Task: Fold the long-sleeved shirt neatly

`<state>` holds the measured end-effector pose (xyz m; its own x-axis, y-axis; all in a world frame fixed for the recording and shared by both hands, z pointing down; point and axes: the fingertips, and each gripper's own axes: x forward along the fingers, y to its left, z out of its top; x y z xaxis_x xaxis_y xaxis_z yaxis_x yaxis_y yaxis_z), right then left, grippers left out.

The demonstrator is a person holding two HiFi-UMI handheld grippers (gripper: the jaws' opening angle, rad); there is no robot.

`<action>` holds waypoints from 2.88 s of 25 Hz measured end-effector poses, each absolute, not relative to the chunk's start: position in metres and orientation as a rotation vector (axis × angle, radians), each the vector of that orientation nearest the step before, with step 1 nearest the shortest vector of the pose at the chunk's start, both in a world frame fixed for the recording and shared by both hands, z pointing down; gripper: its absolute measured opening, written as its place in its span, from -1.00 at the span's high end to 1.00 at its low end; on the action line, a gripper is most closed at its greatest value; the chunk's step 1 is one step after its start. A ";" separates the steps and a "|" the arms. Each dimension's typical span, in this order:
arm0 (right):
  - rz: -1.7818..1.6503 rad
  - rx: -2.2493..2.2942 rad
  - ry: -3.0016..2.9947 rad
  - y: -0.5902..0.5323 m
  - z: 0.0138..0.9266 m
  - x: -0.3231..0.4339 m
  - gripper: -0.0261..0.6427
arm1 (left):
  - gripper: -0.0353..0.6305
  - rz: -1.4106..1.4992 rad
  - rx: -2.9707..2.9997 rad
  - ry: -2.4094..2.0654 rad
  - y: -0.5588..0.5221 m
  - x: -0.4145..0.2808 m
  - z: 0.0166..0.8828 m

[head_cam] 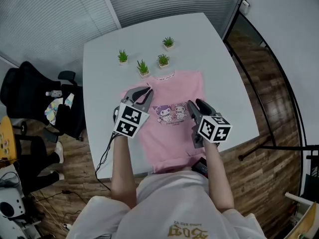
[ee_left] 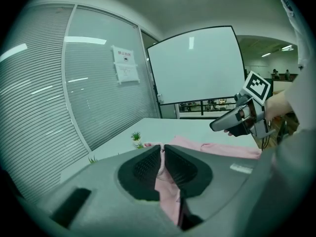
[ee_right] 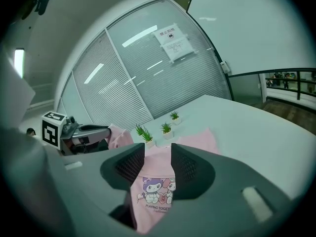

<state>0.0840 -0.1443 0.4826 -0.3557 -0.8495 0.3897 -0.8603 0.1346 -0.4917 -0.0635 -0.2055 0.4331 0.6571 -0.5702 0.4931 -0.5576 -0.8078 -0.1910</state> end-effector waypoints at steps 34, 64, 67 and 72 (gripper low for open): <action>1.053 1.608 -2.322 -0.159 0.535 0.166 0.40 | 0.80 -0.951 -2.959 0.834 -0.238 0.111 0.521; 1.124 1.528 -2.367 -0.140 0.545 0.177 0.40 | -0.15 -0.937 -3.069 1.207 -0.233 0.094 0.534; 1.097 1.504 -2.371 -0.134 0.541 0.171 0.40 | -0.16 -0.900 -3.053 1.312 -0.223 0.061 0.523; 1.093 1.521 -2.345 -0.116 0.542 0.170 0.39 | -0.13 -0.845 -3.033 1.423 -0.202 0.017 0.512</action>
<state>0.1701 -0.1164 0.5423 -0.4789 -0.7371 0.4768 -0.8391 0.2248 -0.4954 0.0167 -0.2023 0.5115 0.5522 -0.6300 0.5461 -0.7809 -0.6202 0.0740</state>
